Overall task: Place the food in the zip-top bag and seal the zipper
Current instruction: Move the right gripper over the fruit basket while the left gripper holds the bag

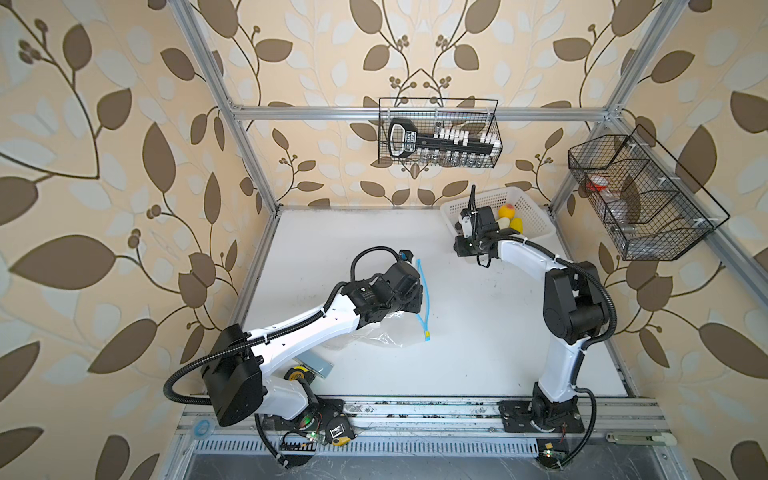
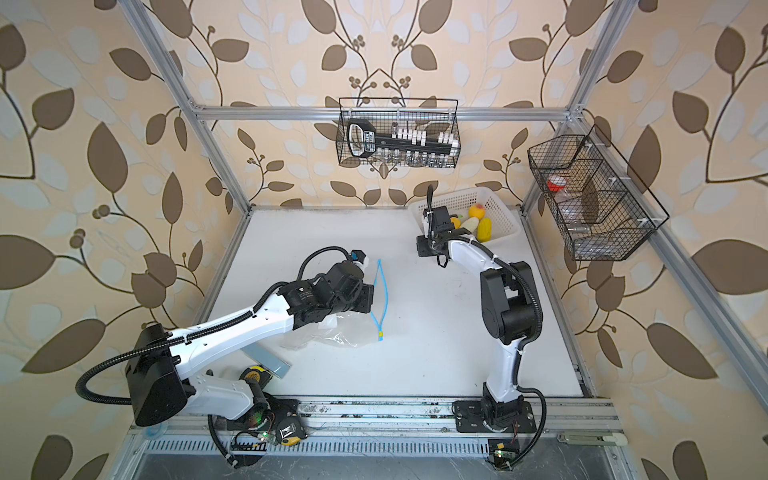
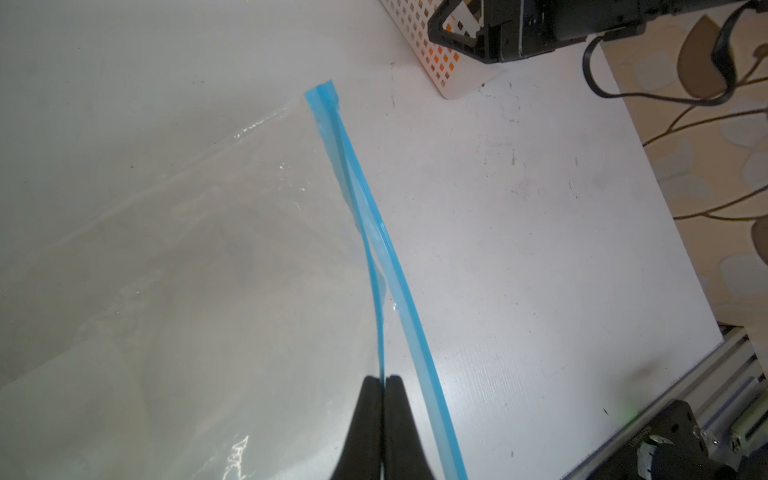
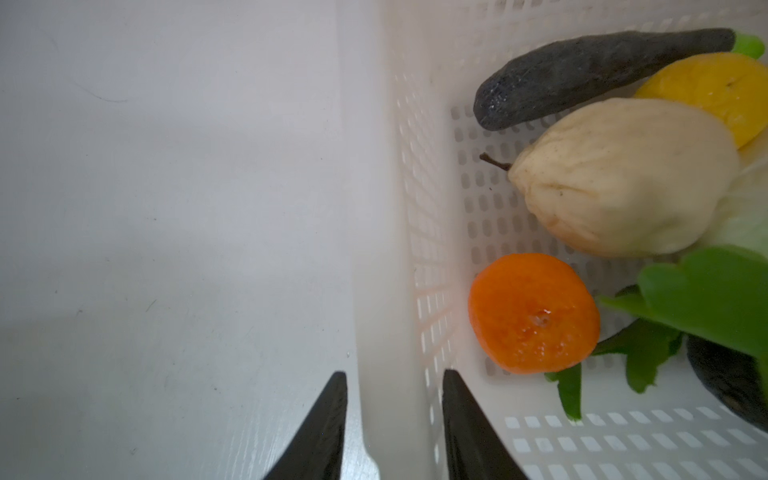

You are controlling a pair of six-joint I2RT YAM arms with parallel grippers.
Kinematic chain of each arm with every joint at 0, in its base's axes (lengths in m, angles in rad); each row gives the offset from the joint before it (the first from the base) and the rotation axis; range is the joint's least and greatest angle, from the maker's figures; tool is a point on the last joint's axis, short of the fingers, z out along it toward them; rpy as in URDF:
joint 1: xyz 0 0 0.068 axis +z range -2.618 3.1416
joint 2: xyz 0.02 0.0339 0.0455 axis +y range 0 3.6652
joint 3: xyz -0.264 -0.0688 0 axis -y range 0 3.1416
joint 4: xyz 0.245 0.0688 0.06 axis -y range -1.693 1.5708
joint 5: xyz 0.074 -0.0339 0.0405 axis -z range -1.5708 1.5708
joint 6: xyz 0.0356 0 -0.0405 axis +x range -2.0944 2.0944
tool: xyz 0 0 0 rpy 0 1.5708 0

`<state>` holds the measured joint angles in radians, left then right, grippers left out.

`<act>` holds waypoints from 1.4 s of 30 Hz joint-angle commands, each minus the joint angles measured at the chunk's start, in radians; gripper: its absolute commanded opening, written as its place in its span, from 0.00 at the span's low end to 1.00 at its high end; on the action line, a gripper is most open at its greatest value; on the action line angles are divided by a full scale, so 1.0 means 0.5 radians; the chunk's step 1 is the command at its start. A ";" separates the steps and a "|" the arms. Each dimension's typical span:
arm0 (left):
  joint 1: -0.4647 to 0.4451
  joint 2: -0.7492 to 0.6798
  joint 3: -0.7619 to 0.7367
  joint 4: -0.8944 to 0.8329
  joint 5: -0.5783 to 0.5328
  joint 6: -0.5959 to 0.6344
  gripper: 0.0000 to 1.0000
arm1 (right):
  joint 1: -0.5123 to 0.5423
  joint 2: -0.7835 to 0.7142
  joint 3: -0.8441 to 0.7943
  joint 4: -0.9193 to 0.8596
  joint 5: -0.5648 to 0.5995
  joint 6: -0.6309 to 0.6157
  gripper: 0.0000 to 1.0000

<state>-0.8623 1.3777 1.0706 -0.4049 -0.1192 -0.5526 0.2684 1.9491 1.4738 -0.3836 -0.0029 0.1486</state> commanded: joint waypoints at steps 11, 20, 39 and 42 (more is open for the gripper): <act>0.016 -0.094 0.026 0.040 0.014 0.022 0.00 | 0.262 0.070 0.160 -0.271 0.405 0.311 0.16; 0.016 -0.132 -0.009 0.065 0.015 0.013 0.00 | 0.366 -0.040 0.080 -0.371 0.484 0.577 0.11; 0.013 -0.157 -0.049 0.106 0.058 -0.002 0.00 | 0.532 -0.455 -0.362 -0.334 0.495 0.856 0.08; 0.012 -0.156 -0.048 0.110 0.064 -0.001 0.00 | 0.543 -0.484 -0.407 -0.311 0.488 0.884 0.08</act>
<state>-0.8623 1.3361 1.0573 -0.3759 -0.0998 -0.5529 0.5285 1.7397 1.3075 -0.5518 0.2691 0.5167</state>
